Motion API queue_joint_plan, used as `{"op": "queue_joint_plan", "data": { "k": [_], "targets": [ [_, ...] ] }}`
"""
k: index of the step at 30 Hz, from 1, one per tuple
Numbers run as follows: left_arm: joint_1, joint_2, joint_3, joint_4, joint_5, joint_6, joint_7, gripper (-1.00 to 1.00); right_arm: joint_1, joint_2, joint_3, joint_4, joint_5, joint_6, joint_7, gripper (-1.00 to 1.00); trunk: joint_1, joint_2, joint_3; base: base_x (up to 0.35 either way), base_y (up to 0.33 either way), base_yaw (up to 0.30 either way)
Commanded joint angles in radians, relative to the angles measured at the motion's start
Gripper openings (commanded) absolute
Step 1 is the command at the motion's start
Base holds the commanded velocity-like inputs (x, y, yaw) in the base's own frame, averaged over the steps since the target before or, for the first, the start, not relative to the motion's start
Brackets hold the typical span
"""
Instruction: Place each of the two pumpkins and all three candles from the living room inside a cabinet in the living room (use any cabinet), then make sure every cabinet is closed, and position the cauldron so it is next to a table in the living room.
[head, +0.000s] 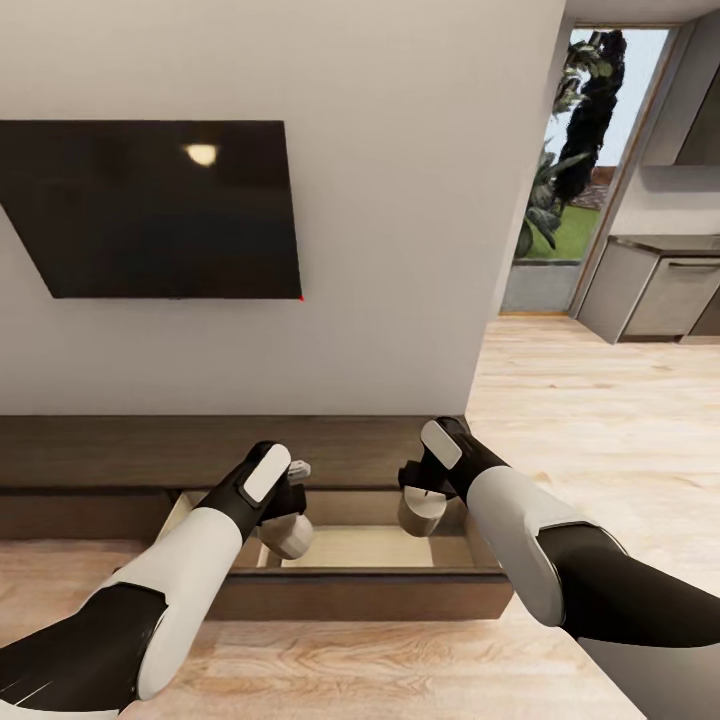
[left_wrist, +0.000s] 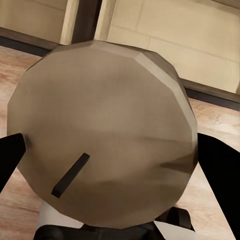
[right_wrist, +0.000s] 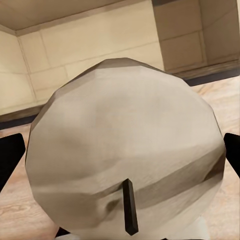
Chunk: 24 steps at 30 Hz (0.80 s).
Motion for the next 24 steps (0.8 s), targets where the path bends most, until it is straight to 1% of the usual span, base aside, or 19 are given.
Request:
{"op": "queue_joint_plan", "data": {
  "k": [1,4,12,15,21,24],
  "targets": [
    [0.0,0.0,0.0,0.0,0.0,0.0,0.0,-1.0,0.0,0.0,0.0,0.0,0.0,0.0,0.0,-1.0,0.004,-0.007,-0.003,0.0,0.0,0.0],
    [0.0,-0.001,0.0,0.0,0.0,0.0,0.0,-1.0,0.0,0.0,-0.001,0.0,-0.001,0.0,0.0,-1.0,0.015,-0.028,-0.013,0.0,0.0,0.0],
    [0.001,0.0,0.0,0.0,0.0,-0.002,0.0,-1.0,0.0,0.0,-0.001,0.0,-0.001,0.0,0.0,-1.0,0.015,-0.028,-0.013,0.011,0.0,0.0],
    [0.001,0.0,0.0,0.0,0.0,-0.002,0.0,-1.0,0.0,0.0,-0.001,0.0,-0.002,0.0,0.0,-1.0,0.015,-0.028,-0.013,0.18,0.0,0.0],
    [0.001,0.0,0.0,0.0,0.0,-0.002,0.0,-1.0,0.0,0.0,-0.001,0.0,-0.001,0.0,0.0,-1.0,0.015,-0.028,-0.013,0.28,0.0,0.0],
    [0.001,-0.001,0.0,0.0,0.0,-0.002,0.0,-1.0,0.0,0.0,-0.001,0.0,-0.001,0.0,0.0,-1.0,0.015,-0.028,-0.013,0.095,0.0,0.0]
  ]
}}
